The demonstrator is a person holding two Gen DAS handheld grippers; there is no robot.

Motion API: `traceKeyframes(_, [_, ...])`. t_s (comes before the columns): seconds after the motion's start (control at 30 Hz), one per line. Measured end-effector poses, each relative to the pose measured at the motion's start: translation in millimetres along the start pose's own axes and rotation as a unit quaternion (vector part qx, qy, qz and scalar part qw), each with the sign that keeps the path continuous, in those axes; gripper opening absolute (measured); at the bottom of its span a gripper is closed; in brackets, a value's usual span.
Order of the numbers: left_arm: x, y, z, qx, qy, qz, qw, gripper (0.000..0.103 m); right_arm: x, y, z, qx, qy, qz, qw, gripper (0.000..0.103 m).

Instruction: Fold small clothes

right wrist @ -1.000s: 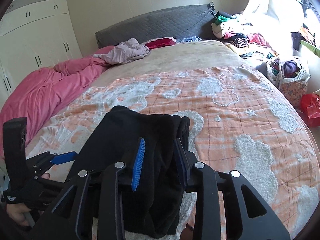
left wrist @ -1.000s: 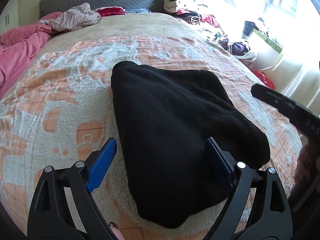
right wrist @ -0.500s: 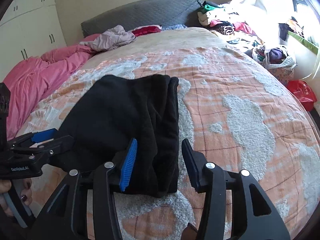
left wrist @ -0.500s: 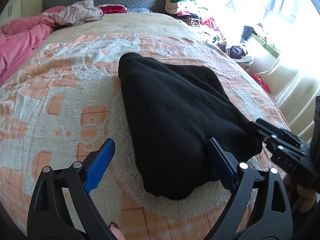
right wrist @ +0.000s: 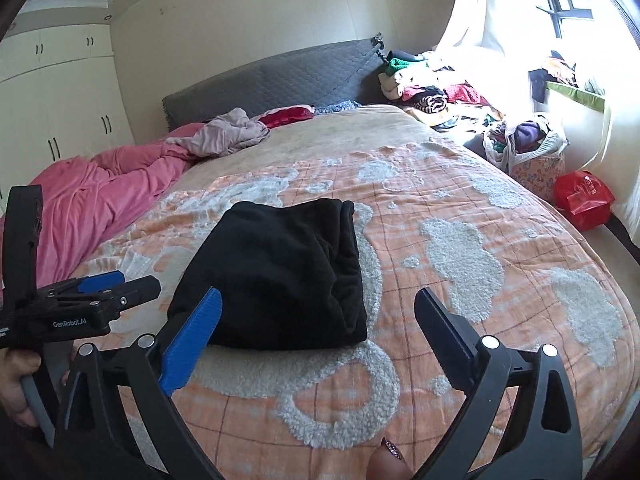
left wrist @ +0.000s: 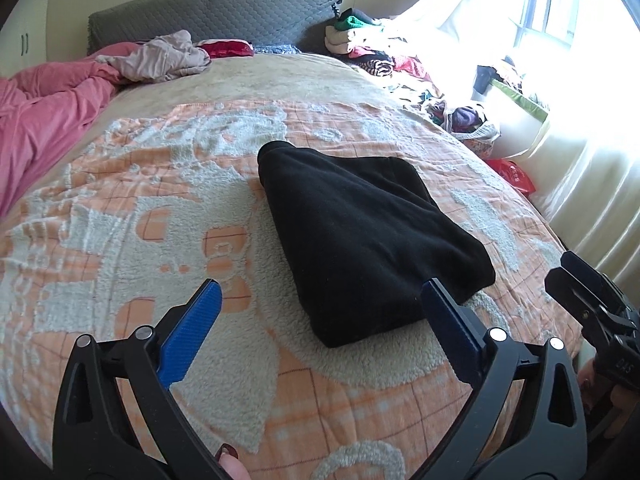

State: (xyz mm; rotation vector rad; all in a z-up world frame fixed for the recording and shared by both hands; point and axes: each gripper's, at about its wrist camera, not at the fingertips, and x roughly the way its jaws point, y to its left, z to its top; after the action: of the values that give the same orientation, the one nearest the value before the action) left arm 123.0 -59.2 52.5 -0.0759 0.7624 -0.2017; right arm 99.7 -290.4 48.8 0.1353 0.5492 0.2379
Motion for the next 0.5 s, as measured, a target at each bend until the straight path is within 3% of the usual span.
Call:
traceKeyframes(0.27, [-26.4,4.9,-20.1,0.01,-0.011,0.009,0.9999,0.093,-33.2,20.0,-20.0,-0.031,-0.024,-0.024,0.999,0.098])
traceKeyframes(0.5, [-40.3,12.4,-46.7,0.009,-0.015,0.016,0.9997,0.093,-38.7,23.9,-45.0,-0.037,-0.018,-0.038,0.998,0.098])
